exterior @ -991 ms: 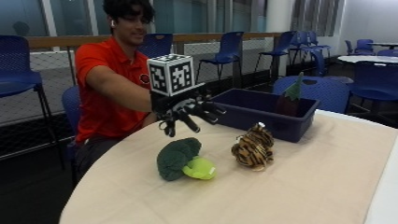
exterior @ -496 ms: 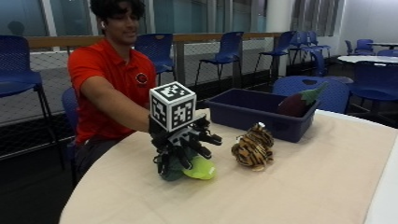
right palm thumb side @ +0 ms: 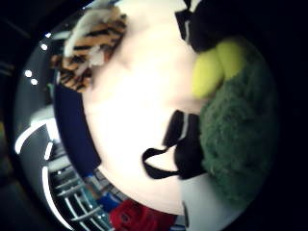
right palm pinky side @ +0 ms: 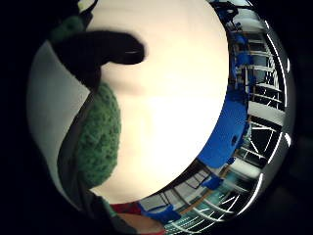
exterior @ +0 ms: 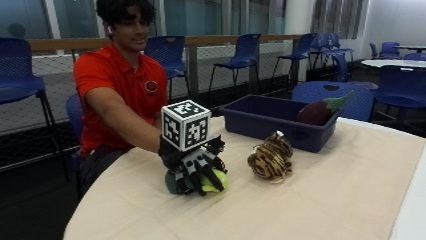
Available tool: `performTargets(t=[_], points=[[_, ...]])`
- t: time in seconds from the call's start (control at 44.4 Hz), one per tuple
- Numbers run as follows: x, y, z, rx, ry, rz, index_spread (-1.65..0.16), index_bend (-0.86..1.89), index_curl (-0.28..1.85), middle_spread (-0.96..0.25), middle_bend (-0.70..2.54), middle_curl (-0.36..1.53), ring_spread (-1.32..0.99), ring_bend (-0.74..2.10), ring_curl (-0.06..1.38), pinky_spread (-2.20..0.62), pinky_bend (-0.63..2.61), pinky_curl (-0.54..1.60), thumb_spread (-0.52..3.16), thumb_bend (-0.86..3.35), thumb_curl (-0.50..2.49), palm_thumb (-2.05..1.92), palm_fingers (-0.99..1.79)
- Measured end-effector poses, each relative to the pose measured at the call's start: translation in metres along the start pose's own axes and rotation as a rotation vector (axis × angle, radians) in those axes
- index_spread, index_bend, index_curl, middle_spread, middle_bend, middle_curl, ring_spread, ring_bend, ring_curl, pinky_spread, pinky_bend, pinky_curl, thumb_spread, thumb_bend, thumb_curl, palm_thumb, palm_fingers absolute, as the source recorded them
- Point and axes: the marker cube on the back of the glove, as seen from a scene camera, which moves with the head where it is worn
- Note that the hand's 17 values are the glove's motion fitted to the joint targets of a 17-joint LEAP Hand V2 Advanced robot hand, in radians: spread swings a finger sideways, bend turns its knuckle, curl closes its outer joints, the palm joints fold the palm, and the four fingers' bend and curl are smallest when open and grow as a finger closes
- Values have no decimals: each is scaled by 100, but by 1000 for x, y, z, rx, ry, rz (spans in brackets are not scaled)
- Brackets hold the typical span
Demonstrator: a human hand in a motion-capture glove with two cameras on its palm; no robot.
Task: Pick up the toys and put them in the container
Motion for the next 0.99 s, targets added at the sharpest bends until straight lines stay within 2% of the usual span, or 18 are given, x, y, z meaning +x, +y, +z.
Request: performTargets(t=[0.09, 0.113, 0.203, 0.315, 0.699, 0.856, 0.946, 0.991], points=[[-3, -2, -5, 57, 36, 13, -42, 47, 27, -16, 18, 14, -23, 85, 48, -25, 120, 35, 127, 20, 36, 37, 56], [-4, -1, -7, 69, 48, 12, -42, 47, 27, -16, 15, 13, -24, 85, 47, -27, 117, 33, 128, 20, 36, 38, 52], [-13, 5, -20, 100, 70, 2, -42, 43, 29, -22, 25, 17, -33, 93, 51, -33, 118, 35, 123, 26, 43, 53, 72], [-37, 22, -51, 122, -13, -50, -44, 48, 33, -30, 35, 22, -39, 97, 53, -38, 109, 35, 108, 29, 51, 65, 89], [-187, 59, -156, 200, 0, -256, -47, 52, 46, -41, 39, 29, -49, 99, 58, -43, 104, 40, 76, 29, 70, 72, 90], [-280, 67, -190, 224, 18, -414, -48, 51, 51, -43, 38, 31, -51, 98, 58, -43, 103, 41, 68, 28, 77, 71, 90], [-321, 69, -192, 223, 62, -645, -49, 50, 54, -43, 37, 32, -51, 99, 59, -44, 103, 42, 65, 27, 80, 71, 89], [-346, 69, -190, 218, 62, -645, -49, 49, 55, -43, 36, 33, -52, 99, 59, -44, 103, 42, 63, 27, 81, 71, 89]])
